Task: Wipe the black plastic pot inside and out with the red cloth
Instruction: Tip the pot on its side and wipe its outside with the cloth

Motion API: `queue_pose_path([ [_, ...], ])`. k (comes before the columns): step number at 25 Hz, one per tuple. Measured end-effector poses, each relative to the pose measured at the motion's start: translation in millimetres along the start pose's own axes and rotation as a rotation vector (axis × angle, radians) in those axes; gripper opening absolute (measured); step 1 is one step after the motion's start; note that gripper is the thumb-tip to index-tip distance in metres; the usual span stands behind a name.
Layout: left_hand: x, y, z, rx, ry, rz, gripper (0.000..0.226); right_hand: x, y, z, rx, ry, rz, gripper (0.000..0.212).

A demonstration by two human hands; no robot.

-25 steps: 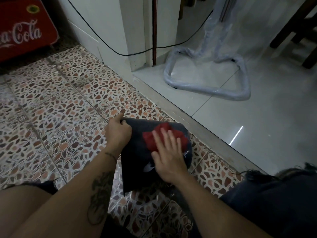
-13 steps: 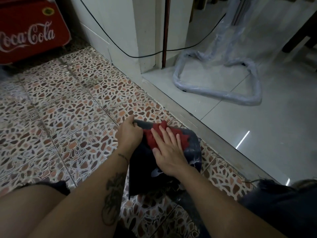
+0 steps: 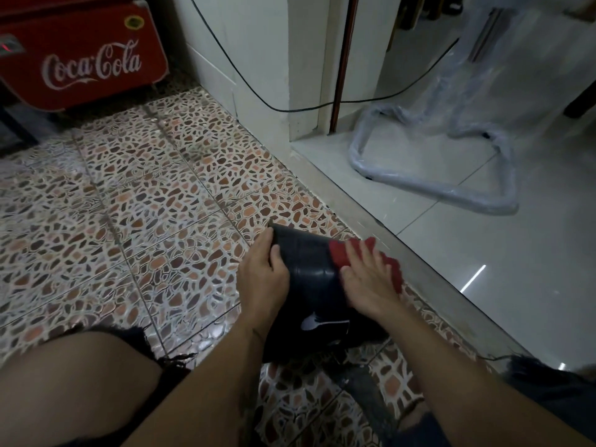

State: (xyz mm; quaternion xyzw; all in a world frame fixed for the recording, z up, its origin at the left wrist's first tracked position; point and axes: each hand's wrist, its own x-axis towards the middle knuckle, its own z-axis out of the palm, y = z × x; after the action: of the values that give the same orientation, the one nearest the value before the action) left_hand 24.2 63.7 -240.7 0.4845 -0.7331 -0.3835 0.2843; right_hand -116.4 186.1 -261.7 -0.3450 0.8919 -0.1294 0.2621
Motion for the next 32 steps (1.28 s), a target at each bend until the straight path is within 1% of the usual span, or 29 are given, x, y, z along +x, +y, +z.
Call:
queue_pose_path([
  [2,15.3,5.2,1.9,-0.042,-0.005,-0.013,0.037,-17.9,-28.6,10.4,-0.005,0.045,-0.259,0.063],
  [3,24.6,8.4,4.0,-0.052,-0.018,-0.034,0.035,-26.4,-37.5,14.2,-0.033,0.074,-0.347,0.066],
  [4,32.6,10.3,4.0,-0.06,-0.032,-0.066,0.034,-33.3,-43.8,16.7,-0.08,0.099,-0.39,0.067],
  [5,40.7,10.4,5.0,-0.077,-0.054,-0.103,0.035,-34.0,-46.0,18.7,-0.128,0.117,-0.39,0.069],
  [8,58.5,2.4,7.8,-0.081,-0.128,-0.161,0.037,-13.7,-50.3,24.0,-0.146,0.097,-0.309,0.069],
  [10,65.2,-2.8,9.3,-0.066,-0.127,-0.161,0.037,14.9,-58.3,24.3,-0.113,0.041,-0.241,0.07],
  [12,64.5,-5.0,9.7,-0.109,-0.112,-0.168,0.036,54.3,-64.6,15.7,-0.087,-0.041,-0.146,0.07],
  [14,58.6,-5.0,9.7,-0.159,-0.098,-0.163,0.036,95.0,-67.4,1.3,-0.087,-0.165,-0.063,0.071],
  [16,53.5,-3.8,9.5,-0.191,-0.08,-0.152,0.036,121.3,-65.7,-16.1,0.017,-0.279,0.009,0.071],
  [17,51.1,-4.1,10.0,-0.201,-0.071,-0.149,0.036,128.8,-64.7,-22.1,0.107,-0.331,0.05,0.062],
  [18,49.3,-5.0,11.3,-0.197,-0.062,-0.144,0.036,132.9,-63.8,-24.3,0.178,-0.37,0.076,0.047],
  [19,48.7,-4.7,13.2,-0.175,-0.055,-0.134,0.036,135.9,-63.3,-24.2,0.192,-0.366,0.075,0.04],
  [20,50.2,-4.8,15.5,-0.141,-0.05,-0.127,0.036,136.1,-63.9,-23.4,0.156,-0.332,0.05,0.046],
  [21,53.7,-4.5,18.0,-0.113,-0.046,-0.129,0.036,130.8,-62.9,-18.6,0.064,-0.274,0.011,0.056],
  [22,58.8,-3.6,19.7,-0.102,-0.048,-0.146,0.036,116.9,-63.1,-10.4,-0.032,-0.186,-0.057,0.063],
  [23,65.3,-1.0,21.4,-0.108,-0.061,-0.174,0.036,94.8,-60.8,1.3,-0.072,-0.075,-0.142,0.065],
  [24,72.1,2.3,23.0,-0.109,-0.079,-0.203,0.036,65.8,-56.3,14.6,-0.071,0.038,-0.24,0.066],
  [25,77.4,4.7,24.6,-0.099,-0.096,-0.226,0.037,35.1,-48.6,26.4,-0.045,0.109,-0.327,0.066],
  [26,81.2,7.8,26.1,-0.083,-0.104,-0.241,0.037,6.1,-39.0,33.7,-0.037,0.137,-0.38,0.067],
  [27,82.9,11.3,26.3,-0.075,-0.105,-0.248,0.037,-14.3,-24.3,39.6,-0.052,0.146,-0.395,0.069],
  [28,82.0,14.9,26.2,-0.078,-0.097,-0.242,0.036,-26.5,-8.3,42.1,-0.083,0.167,-0.366,0.071],
  [29,80.2,19.1,25.8,-0.077,-0.079,-0.224,0.035,-30.9,6.8,40.7,-0.103,0.18,-0.291,0.072],
  [32,57.0,24.3,15.6,-0.012,-0.024,-0.078,0.033,-17.6,38.1,25.0,-0.078,0.166,0.009,0.067],
])
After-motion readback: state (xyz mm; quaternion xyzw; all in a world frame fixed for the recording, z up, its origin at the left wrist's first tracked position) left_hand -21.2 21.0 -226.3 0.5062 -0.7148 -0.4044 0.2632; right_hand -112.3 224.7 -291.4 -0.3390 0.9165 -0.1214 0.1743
